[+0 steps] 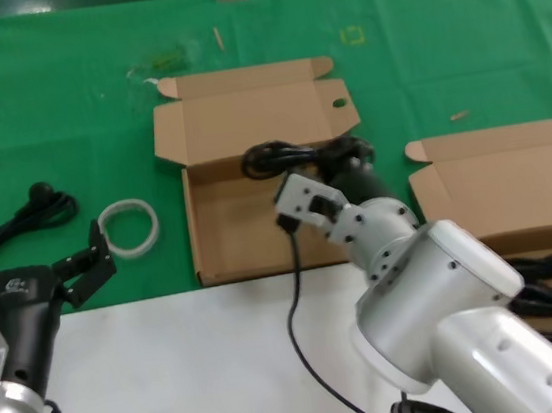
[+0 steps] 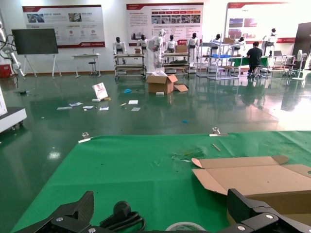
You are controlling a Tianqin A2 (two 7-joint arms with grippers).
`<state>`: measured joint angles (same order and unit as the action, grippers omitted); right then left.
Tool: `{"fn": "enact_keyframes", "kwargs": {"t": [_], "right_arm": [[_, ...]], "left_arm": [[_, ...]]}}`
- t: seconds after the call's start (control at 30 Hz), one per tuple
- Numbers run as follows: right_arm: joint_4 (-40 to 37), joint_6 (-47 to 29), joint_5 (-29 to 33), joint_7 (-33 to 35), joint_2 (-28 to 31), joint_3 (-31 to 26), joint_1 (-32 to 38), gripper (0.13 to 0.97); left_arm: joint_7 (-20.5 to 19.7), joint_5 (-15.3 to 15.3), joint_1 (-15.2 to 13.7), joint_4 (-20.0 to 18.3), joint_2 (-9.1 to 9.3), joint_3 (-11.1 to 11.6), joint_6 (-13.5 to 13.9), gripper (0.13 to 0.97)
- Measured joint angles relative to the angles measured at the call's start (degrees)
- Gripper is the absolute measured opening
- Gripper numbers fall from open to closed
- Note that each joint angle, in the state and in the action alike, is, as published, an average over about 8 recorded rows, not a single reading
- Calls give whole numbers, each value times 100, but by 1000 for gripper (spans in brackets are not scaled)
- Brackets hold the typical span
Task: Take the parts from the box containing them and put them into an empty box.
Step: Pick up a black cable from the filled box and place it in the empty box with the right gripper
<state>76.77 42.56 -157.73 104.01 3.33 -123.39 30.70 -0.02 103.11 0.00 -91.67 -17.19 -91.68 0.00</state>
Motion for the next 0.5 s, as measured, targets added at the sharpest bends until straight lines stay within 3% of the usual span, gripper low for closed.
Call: {"fn": "enact_keyframes", "kwargs": {"t": [0.27, 0.5], "right_arm": [[-718, -406, 0, -897, 24, -794, 476, 145], [-1085, -533, 0, -1315, 29, -1112, 649, 145]], "left_arm": [[0, 0, 0, 0, 0, 0, 0, 966], [0, 0, 0, 0, 0, 0, 0, 966]]}}
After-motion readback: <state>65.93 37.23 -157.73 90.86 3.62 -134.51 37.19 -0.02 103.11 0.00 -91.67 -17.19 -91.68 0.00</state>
